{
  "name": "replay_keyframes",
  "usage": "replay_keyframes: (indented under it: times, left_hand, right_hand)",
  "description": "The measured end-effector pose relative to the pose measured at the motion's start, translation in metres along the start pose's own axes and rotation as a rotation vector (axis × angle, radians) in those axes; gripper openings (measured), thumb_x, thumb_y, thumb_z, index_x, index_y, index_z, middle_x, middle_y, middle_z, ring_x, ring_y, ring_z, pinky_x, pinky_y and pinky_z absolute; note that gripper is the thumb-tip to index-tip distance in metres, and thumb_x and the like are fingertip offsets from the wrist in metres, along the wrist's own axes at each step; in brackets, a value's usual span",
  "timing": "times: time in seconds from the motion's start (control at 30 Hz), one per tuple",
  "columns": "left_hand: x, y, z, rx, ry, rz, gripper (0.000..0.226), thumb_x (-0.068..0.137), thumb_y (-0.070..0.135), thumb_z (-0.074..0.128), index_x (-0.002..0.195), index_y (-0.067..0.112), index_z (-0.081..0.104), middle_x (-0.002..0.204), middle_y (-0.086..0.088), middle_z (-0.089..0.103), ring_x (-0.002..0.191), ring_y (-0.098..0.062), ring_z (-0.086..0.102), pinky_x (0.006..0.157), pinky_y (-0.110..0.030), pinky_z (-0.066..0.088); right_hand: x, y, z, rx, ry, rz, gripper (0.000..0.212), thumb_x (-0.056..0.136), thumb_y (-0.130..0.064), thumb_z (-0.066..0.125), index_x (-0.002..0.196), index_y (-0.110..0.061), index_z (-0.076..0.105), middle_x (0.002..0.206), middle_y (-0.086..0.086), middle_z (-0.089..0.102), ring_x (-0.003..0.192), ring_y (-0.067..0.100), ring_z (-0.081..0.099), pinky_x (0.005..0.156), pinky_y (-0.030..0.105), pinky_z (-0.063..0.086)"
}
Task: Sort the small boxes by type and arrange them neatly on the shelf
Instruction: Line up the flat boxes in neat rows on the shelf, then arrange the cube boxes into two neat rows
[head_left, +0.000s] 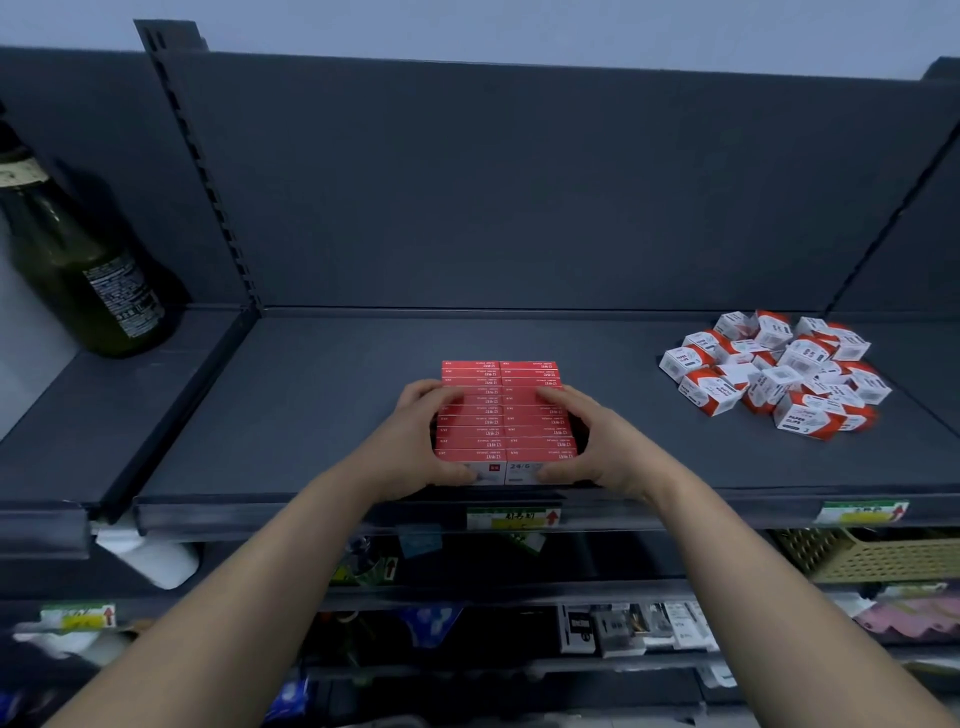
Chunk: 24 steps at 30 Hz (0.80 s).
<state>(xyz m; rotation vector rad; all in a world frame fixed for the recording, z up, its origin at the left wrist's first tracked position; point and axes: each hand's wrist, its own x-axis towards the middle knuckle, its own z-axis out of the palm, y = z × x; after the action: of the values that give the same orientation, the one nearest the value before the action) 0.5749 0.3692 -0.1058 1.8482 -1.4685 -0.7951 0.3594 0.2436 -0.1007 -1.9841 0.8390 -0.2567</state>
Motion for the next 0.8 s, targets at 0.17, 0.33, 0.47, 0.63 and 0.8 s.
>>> replay_keyframes:
  times: [0.17,0.33,0.47,0.63,0.8]
  left_hand:
    - [-0.002,0.002,0.0,0.013,-0.008,-0.02,0.108,0.061,0.032,0.088,0.147,0.027,0.023,0.141,0.021,0.014,0.124,-0.008,0.035,0.102,-0.025,0.04]
    - [-0.004,0.006,-0.001,-0.019,0.008,-0.034,0.112,0.059,0.037,0.088,0.148,0.026,0.021,0.144,0.018,0.016,0.125,-0.008,0.037,0.104,-0.027,0.04]
    - [-0.001,0.009,-0.003,-0.017,0.022,-0.043,0.114,0.056,0.049,0.085,0.148,0.027,0.021,0.145,0.015,0.02,0.125,-0.008,0.037,0.104,-0.029,0.039]
    - [0.009,0.021,-0.011,0.042,0.107,0.0,0.098,0.068,0.046,0.079,0.147,0.024,0.025,0.146,0.01,0.025,0.119,-0.002,0.036,0.1,-0.023,0.033]
    - [0.03,0.054,-0.005,0.189,0.198,0.086,0.078,0.081,0.04,0.071,0.146,0.023,0.03,0.148,0.004,0.031,0.127,-0.013,0.04,0.097,-0.025,0.035]
  right_hand:
    - [0.0,-0.001,-0.001,-0.027,-0.03,0.012,0.104,0.065,-0.018,0.087,0.148,-0.034,0.026,0.145,-0.021,0.025,0.122,0.006,0.043,0.101,0.024,0.04]
    - [0.0,0.001,-0.001,-0.012,-0.012,0.019,0.113,0.058,-0.029,0.09,0.148,-0.037,0.023,0.151,-0.02,0.021,0.128,0.006,0.039,0.11,0.033,0.038]
    - [0.0,0.003,-0.003,-0.015,0.005,0.022,0.114,0.054,-0.039,0.09,0.148,-0.038,0.025,0.153,-0.02,0.021,0.131,0.006,0.039,0.113,0.037,0.036]
    - [-0.002,0.001,-0.015,-0.131,0.143,-0.02,0.087,0.065,-0.047,0.083,0.141,-0.036,0.041,0.146,-0.021,0.038,0.136,0.003,0.035,0.112,0.028,0.029]
    - [-0.012,0.003,-0.046,-0.328,0.324,-0.012,0.064,0.085,-0.035,0.069,0.141,-0.019,0.044,0.146,-0.006,0.045,0.135,0.01,0.04,0.109,0.024,0.03]
